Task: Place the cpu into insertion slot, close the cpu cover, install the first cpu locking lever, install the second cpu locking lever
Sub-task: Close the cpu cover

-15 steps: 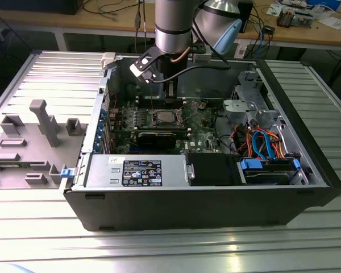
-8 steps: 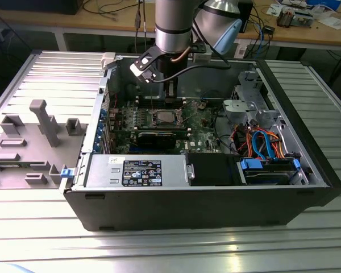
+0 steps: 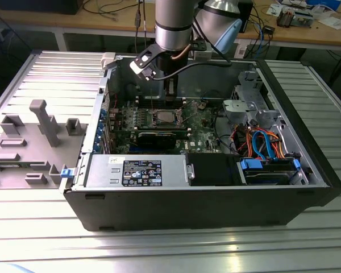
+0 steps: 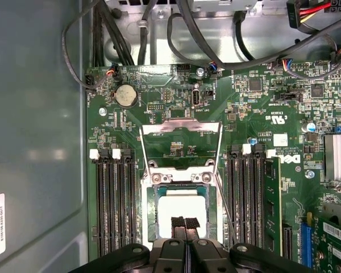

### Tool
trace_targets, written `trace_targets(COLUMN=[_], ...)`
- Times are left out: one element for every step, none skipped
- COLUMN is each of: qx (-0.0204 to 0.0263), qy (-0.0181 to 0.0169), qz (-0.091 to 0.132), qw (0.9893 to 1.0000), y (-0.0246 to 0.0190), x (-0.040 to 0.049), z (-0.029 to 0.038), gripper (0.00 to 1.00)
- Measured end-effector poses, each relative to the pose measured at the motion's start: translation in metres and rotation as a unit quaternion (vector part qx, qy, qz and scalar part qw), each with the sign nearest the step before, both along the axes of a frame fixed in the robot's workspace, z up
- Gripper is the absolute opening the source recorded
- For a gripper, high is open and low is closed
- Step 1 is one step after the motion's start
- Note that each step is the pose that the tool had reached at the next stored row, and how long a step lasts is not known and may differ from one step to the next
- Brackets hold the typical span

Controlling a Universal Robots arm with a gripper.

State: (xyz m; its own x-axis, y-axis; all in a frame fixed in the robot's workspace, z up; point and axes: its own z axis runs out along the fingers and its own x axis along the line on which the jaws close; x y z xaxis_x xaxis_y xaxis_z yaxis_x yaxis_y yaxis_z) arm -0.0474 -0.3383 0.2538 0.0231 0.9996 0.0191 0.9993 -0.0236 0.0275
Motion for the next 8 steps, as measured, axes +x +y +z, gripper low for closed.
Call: trace_targets(qx=[0.0002,0.0002,0.0001,0.0000,0.0001,0.0000,0.0000,0.0000], qy=[-0.0001,-0.0001,0.0000,0.0000,0.0000,0.0000,0.0000,0.0000], qz=[0.000,0.000,0.000,0.000,0.000,0.000,0.000,0.000], qw=[1.0000,1.0000,1.0000,1.0000,1.0000,1.0000,1.0000,1.0000], y=[0.0000,0.0001,0.0000,0.0000,0.0000,0.0000,0.0000,0.0000], x=[0.0000,0.0000,0.0000,0.0000,0.0000,0.0001,0.0005,0.0011], z=[0.0003,0.0003,0.0005,0.0006,0.0006,0.0006,0.0007,0.0007], gripper=[0.11,0.11,0.11,0.11,0.11,0.11,0.11,0.11])
